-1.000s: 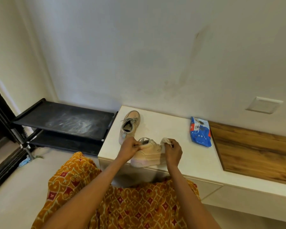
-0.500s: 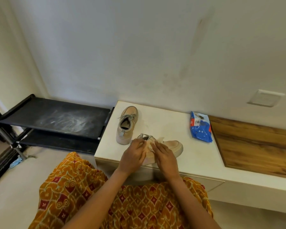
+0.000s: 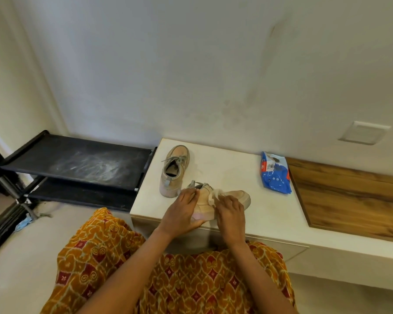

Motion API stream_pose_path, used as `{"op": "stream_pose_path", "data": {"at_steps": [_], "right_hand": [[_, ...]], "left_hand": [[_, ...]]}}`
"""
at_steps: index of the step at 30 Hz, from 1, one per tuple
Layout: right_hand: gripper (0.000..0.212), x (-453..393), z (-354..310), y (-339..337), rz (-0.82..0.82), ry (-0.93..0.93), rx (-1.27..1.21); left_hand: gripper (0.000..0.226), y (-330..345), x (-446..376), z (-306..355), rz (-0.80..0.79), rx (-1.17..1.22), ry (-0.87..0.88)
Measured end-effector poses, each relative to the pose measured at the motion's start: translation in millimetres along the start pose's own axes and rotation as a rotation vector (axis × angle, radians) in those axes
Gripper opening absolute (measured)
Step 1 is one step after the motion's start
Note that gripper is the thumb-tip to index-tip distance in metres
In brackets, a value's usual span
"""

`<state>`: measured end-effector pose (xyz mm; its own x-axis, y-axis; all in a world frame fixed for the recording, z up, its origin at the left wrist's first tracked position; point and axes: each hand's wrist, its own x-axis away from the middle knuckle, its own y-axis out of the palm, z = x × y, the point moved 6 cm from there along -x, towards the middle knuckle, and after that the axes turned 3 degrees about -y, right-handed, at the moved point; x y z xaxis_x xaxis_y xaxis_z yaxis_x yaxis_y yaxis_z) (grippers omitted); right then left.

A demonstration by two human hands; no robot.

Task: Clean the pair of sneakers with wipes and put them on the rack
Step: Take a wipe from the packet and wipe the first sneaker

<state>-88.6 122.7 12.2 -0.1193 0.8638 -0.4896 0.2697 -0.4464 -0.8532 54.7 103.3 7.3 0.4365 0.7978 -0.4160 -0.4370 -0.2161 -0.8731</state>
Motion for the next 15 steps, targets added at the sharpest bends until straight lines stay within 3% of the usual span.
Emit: {"op": "stream_pose_path", "data": {"at_steps": [4,7,12,15], "right_hand": [[0.015,-23.9,0.4,1.9,-0.029,0.245,-0.277],[0.017,-29.2,-32.6,6.0,-0.024,0.169,-0.336],[0.015,-22.3,-22.3,-2.5,-0.003,0.097,-0.143],[0.013,-39.5,-12.0,-1.8,-0.016,0.228,-0.097]], "left_hand": [[0.087,1.0,-0.5,-0.9,-0.01,0.036,-0.01],[0.081,-2.9,-4.5,-3.2,-0.018,0.101,0.002],[0.083,-6.0,-0.4,0.0,-0.023,0.057,0.037],[0.077,-3.9,-1.3,-2.1,-0.038,0.087,-0.071]]}}
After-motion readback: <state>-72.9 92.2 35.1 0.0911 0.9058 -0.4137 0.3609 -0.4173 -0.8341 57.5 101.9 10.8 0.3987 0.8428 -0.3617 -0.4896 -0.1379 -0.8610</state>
